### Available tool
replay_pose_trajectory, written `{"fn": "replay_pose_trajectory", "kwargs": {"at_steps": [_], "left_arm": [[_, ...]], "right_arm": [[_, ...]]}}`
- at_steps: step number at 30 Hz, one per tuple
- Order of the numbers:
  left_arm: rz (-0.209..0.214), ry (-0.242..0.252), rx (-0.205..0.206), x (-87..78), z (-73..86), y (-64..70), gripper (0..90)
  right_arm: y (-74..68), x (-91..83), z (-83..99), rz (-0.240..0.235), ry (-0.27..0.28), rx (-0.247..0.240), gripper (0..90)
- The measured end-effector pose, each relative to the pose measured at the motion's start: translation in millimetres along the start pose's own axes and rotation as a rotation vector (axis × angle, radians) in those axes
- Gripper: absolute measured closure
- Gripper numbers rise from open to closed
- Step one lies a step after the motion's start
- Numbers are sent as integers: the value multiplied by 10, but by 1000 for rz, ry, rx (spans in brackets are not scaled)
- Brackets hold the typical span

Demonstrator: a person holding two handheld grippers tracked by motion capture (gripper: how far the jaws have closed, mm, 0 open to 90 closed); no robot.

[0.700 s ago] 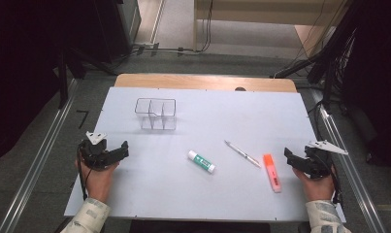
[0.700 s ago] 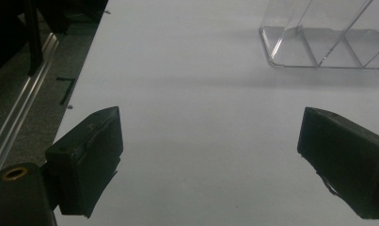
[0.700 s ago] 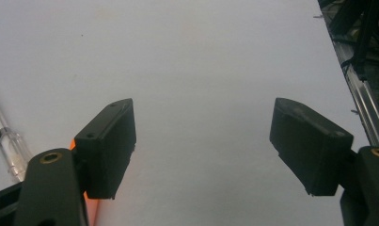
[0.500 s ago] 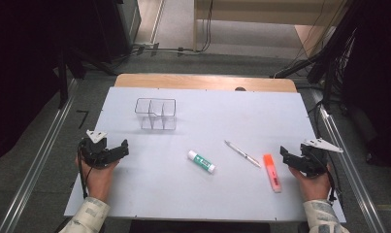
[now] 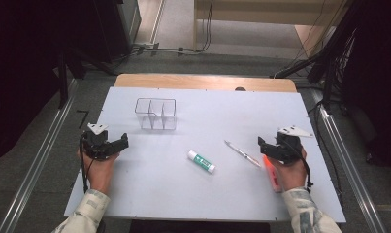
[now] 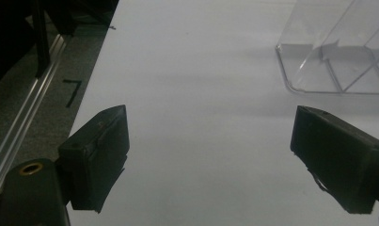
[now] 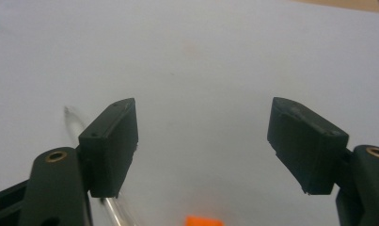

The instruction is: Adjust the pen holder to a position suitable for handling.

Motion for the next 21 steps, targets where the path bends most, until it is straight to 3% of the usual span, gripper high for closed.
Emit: {"fn": "replay_pose_trajectory", "kwargs": {"at_steps": [4, 8, 12, 13, 14, 16, 17, 19, 20, 21], "left_arm": [[-4, -3, -18, 61, -41, -40, 153], [-23, -2, -14, 114, -82, -83, 172], [-41, 10, -17, 213, -170, -124, 209], [-41, 10, -17, 213, -170, -124, 216], [-49, 5, -14, 237, -178, -132, 231], [-47, 3, -18, 296, -213, -134, 268], [-47, 3, -18, 296, -213, -134, 290], [-39, 24, -13, 349, -260, -118, 359], [-39, 24, -13, 349, -260, -118, 401], [-23, 17, -19, 383, -257, -107, 442]], "right_arm": [[-287, 159, -134, -40, 6, -31, 270], [-547, 315, -238, -51, 8, -79, 303], [-788, 444, -298, -73, -11, -106, 363], [-788, 444, -298, -73, -11, -106, 363], [-922, 485, -328, -94, -13, -122, 415], [-1063, 523, -348, -114, -26, -133, 473], [-1063, 523, -348, -114, -26, -133, 473], [-1282, 586, -384, -148, -28, -145, 580], [-1282, 586, -384, -148, -28, -145, 580], [-1433, 661, -408, -178, -39, -133, 635]]}}
Point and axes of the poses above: each handheld gripper's, and its own axes: x roughly forward along the jaws, z roughly out of its underside, y roughly to its right, the point moved 10 cm from there along x, roughly forward along the jaws, and after that the axes turned 5 degrees about x, right-handed, at the moved point
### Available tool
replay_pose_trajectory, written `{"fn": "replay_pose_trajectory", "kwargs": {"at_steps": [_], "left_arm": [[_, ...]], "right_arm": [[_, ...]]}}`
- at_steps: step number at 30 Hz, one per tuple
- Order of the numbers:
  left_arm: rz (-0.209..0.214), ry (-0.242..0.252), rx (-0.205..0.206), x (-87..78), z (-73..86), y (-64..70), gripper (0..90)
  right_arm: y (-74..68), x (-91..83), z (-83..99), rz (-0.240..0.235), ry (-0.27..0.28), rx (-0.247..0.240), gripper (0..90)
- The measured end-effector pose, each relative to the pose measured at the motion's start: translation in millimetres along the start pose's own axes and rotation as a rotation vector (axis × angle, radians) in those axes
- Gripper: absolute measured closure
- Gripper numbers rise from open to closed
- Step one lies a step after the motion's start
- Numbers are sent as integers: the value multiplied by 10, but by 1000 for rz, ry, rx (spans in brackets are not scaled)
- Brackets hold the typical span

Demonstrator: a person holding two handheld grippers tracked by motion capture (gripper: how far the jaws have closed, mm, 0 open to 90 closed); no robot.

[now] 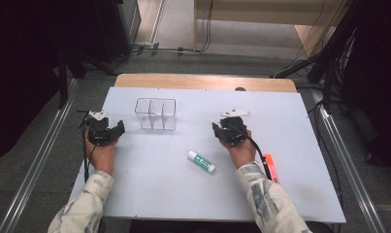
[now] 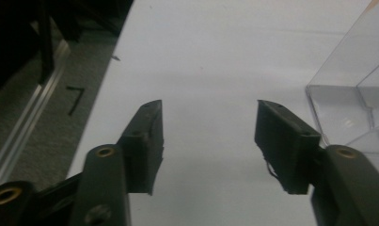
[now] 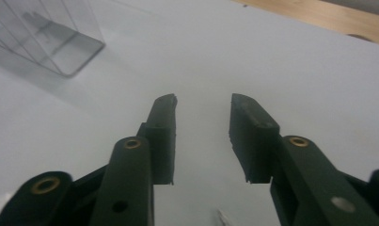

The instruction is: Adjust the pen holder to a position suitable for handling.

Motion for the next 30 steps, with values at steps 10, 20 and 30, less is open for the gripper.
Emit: {"fn": "replay_pose_trajectory", "kwargs": {"at_steps": [10, 20, 30], "left_arm": [[74, 25, 12, 191, -244, 141, 797], [228, 7, 46, 370, -300, 550, 900], [247, -25, 51, 462, -203, 598, 900]], "right_arm": [[-524, 399, -211, -82, -9, 66, 844], [-903, 743, -360, -112, -28, 63, 872], [-939, 847, -337, -112, -39, 61, 870]]}}
Point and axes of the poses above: each handheld gripper's, and its own axes: x roughly forward along the jaws, z roughly out of its underside, y roughly to its right, the point moved 10 cm from there along x, roughly forward along the jaws, and after that the axes turned 5 degrees about x, right-handed, at the moved point
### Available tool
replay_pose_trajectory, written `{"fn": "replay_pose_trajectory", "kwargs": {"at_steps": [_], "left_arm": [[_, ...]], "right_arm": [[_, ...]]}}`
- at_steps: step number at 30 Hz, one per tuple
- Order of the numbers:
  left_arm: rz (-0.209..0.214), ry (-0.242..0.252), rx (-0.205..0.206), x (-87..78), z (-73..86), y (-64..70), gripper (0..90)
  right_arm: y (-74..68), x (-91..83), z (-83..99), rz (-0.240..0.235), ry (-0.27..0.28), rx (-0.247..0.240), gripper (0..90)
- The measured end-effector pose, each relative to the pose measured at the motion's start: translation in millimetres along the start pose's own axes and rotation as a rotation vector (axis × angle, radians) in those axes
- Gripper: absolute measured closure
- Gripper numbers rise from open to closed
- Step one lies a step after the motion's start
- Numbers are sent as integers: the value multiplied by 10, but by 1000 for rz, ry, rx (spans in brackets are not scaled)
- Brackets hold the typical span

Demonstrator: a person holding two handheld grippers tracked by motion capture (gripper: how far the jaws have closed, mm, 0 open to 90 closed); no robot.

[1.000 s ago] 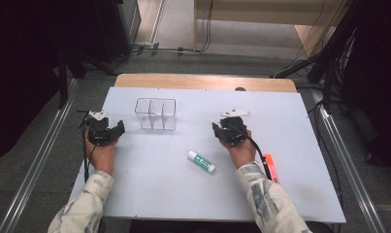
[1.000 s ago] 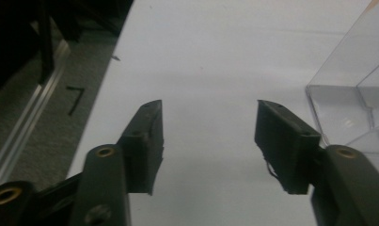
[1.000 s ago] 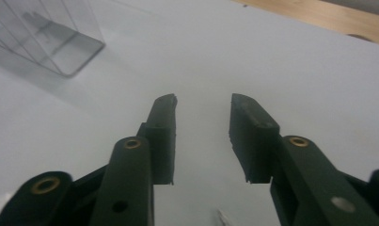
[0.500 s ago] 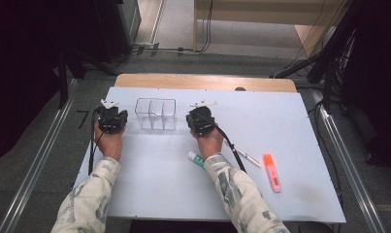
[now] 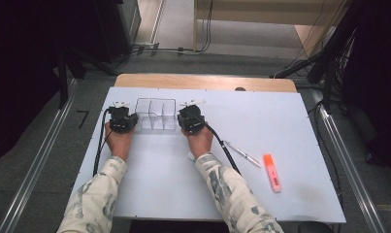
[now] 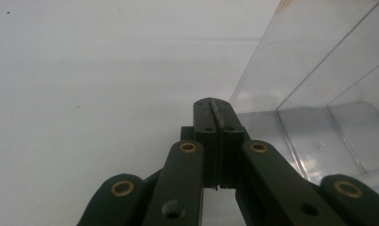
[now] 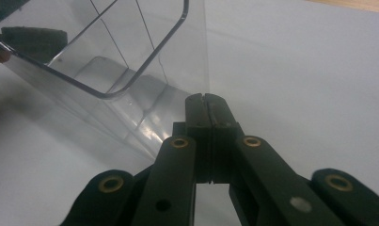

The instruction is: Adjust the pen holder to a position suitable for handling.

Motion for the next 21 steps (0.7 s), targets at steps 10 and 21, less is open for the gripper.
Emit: {"fn": "replay_pose_trajectory", "kwargs": {"at_steps": [10, 21], "left_arm": [[19, -5, 11, 39, 16, 105, 900], [79, -24, 41, 46, 61, 396, 900]], "right_arm": [[21, -16, 14, -1, 0, -11, 875], [227, -172, 126, -7, 7, -2, 876]]}}
Point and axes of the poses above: each handheld gripper's, and its own axes: x roughly forward along the jaws, z roughly out of its underside, y roughly to its right, the point moved 10 cm from there along x, roughly forward along the jaws, and after that the axes turned 5 degrees about x, right-handed, at the moved point
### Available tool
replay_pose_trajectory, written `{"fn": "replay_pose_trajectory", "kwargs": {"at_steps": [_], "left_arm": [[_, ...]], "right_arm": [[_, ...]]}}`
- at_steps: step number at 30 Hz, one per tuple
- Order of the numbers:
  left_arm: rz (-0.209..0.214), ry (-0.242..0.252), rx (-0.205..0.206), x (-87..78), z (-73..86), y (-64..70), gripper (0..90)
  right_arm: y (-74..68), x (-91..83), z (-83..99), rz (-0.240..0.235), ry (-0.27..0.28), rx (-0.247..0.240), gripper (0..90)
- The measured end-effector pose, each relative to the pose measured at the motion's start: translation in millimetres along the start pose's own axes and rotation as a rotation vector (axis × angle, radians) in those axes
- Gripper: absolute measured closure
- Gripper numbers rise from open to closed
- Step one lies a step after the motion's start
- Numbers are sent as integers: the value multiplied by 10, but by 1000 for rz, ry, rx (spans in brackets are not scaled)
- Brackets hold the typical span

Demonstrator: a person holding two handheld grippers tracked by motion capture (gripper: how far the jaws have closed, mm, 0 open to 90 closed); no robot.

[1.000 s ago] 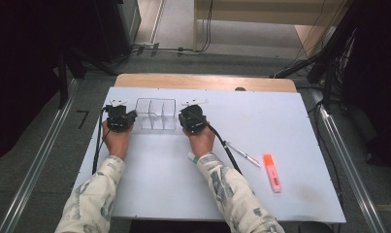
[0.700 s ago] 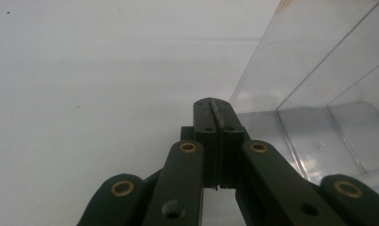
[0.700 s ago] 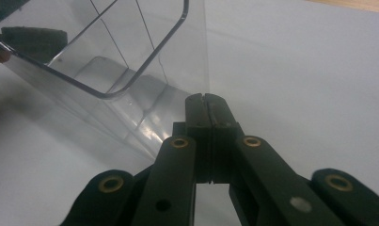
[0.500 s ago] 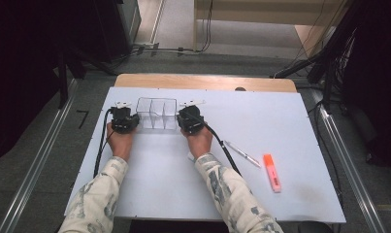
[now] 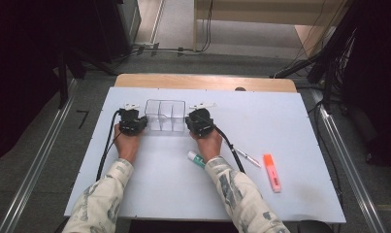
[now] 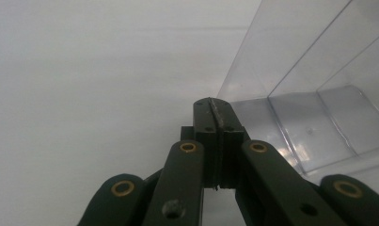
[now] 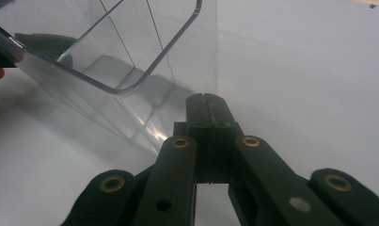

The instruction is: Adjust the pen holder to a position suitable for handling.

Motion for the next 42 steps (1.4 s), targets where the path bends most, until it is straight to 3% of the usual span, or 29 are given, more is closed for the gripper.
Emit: {"fn": "replay_pose_trajectory", "kwargs": {"at_steps": [14, 27, 36, 42], "left_arm": [[85, -6, 60, 107, 11, 650, 900], [128, -26, 109, 227, -48, 1073, 900], [127, -23, 126, 290, -78, 1289, 900], [133, -24, 123, 297, -78, 1318, 900]], "right_arm": [[520, -344, 156, 54, 5, 41, 876], [859, -619, 291, 98, 3, 62, 876], [1054, -732, 332, 124, 4, 80, 876], [1102, -757, 333, 131, 8, 84, 876]]}}
Point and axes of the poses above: each handheld gripper's, and its own axes: x roughly forward along the jaws, z roughly out of its underside, y roughly to its right, the point moved 10 cm from there along x, roughly forward along the jaws, and after that the axes turned 5 degrees about x, right-handed, at the moved point
